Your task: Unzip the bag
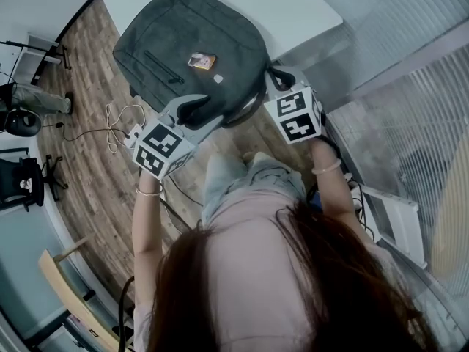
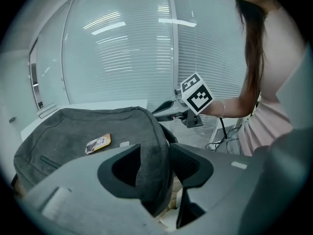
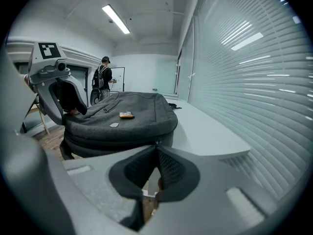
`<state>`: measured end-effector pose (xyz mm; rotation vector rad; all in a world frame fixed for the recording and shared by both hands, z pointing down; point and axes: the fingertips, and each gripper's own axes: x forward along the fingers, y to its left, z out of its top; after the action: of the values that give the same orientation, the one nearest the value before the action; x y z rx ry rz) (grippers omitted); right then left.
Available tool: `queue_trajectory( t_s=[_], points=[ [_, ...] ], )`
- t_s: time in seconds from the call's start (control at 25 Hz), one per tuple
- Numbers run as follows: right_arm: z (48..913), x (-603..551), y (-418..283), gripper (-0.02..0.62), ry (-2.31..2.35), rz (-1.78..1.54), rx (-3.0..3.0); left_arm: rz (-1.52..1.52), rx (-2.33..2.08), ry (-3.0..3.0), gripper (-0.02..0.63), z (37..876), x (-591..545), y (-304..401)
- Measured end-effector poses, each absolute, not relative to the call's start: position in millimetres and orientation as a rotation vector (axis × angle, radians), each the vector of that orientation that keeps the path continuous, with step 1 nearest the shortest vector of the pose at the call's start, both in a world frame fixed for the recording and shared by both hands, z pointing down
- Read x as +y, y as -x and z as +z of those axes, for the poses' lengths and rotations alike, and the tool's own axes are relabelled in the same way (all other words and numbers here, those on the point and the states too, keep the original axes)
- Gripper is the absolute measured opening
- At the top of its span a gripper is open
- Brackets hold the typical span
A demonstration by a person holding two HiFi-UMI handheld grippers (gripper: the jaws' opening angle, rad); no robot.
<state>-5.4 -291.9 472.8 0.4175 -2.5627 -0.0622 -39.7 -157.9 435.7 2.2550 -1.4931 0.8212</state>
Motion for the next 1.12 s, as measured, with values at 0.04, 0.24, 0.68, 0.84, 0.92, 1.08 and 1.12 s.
queue_trajectory(
  t_s=[0.04,0.24,0.68,0.84,0.92,1.08,1.12],
  points=[
    [472,-292,5,0.012,-0.419,-0.063,-2.564,0.829,-1.488,-2.250,0.184,435,-159,38],
    [473,-289,6,0.012,-0.418,-0.062,-2.560,0.863,-1.448,-2.249,0.184,437,-169,21],
    [475,-286,6,0.012,-0.438,-0.096,-2.533,1.075,-1.495,-2.169,0.076,465,-180,19],
    [474,-289,5,0.011,-0.430,-0.107,-2.514,0.949,-1.456,-2.190,0.054,466,-179,21],
    [473,-291,7,0.011,-0.419,-0.112,-2.513,0.911,-1.410,-2.190,0.051,466,-180,23],
    [475,-298,10,0.012,-0.404,-0.126,-2.503,0.832,-1.325,-2.185,0.049,470,-180,23],
    [476,-300,10,0.011,-0.401,-0.129,-2.500,0.814,-1.308,-2.184,0.049,471,-180,22]
  ],
)
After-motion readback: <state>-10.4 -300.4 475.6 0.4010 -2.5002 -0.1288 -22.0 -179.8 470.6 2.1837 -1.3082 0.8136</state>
